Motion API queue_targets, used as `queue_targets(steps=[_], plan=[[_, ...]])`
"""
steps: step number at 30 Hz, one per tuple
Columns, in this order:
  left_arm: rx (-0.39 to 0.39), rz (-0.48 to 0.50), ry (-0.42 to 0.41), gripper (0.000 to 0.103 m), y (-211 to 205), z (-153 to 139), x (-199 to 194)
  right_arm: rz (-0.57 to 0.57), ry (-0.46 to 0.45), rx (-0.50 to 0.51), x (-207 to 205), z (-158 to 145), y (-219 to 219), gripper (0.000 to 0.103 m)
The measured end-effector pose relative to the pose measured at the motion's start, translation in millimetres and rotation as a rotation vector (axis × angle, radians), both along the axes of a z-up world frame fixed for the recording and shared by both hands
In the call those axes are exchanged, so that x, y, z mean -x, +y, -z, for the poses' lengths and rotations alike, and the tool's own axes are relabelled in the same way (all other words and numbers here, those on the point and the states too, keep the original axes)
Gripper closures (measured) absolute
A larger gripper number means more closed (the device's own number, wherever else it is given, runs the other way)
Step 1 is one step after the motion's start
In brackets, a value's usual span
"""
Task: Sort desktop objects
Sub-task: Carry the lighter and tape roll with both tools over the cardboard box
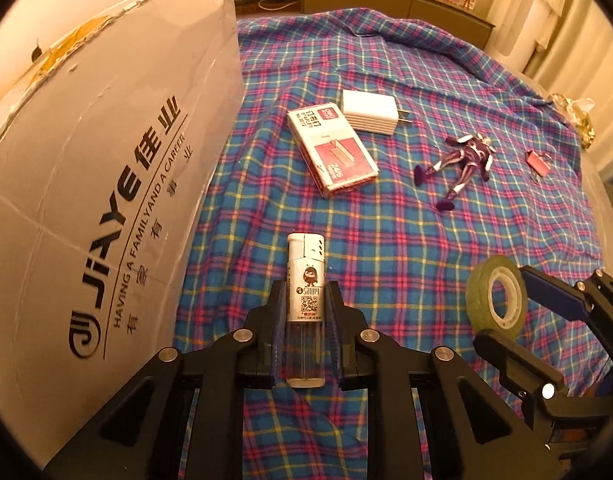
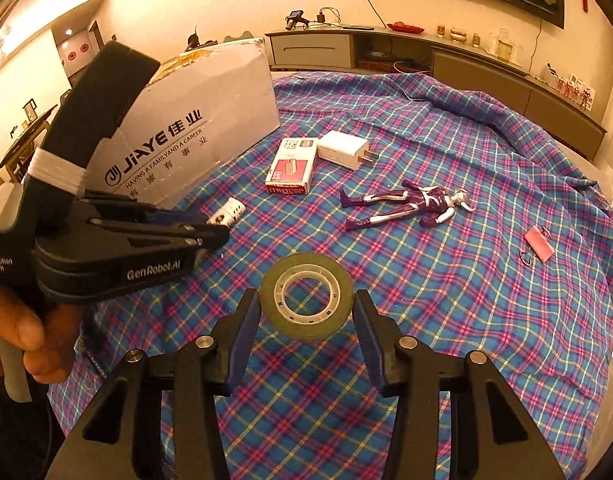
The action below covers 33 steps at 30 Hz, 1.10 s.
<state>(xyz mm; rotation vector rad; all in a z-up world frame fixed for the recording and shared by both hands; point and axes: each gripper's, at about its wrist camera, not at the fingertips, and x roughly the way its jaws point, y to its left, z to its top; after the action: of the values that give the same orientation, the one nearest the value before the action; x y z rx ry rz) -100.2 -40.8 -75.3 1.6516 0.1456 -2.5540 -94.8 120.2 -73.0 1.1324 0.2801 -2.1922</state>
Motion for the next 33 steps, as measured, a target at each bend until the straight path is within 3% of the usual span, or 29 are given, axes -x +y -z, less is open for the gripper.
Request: queue_targets(steps=[12,20,33], plan=[[-0.035,0.037,0.082,0.083,12,-49,-21,0.038,0.006,0.057,-6,-20,15,0.054],[-0.063,0.092,0.16,0.083,8,-92,-51,0.08,0.044,0.09,-21,-49,19,0.054],[-0.113,0.09,0.241,0.083,-32,-134,-91,0.031,0.11,0.042,-58,-89,-28,0.054]])
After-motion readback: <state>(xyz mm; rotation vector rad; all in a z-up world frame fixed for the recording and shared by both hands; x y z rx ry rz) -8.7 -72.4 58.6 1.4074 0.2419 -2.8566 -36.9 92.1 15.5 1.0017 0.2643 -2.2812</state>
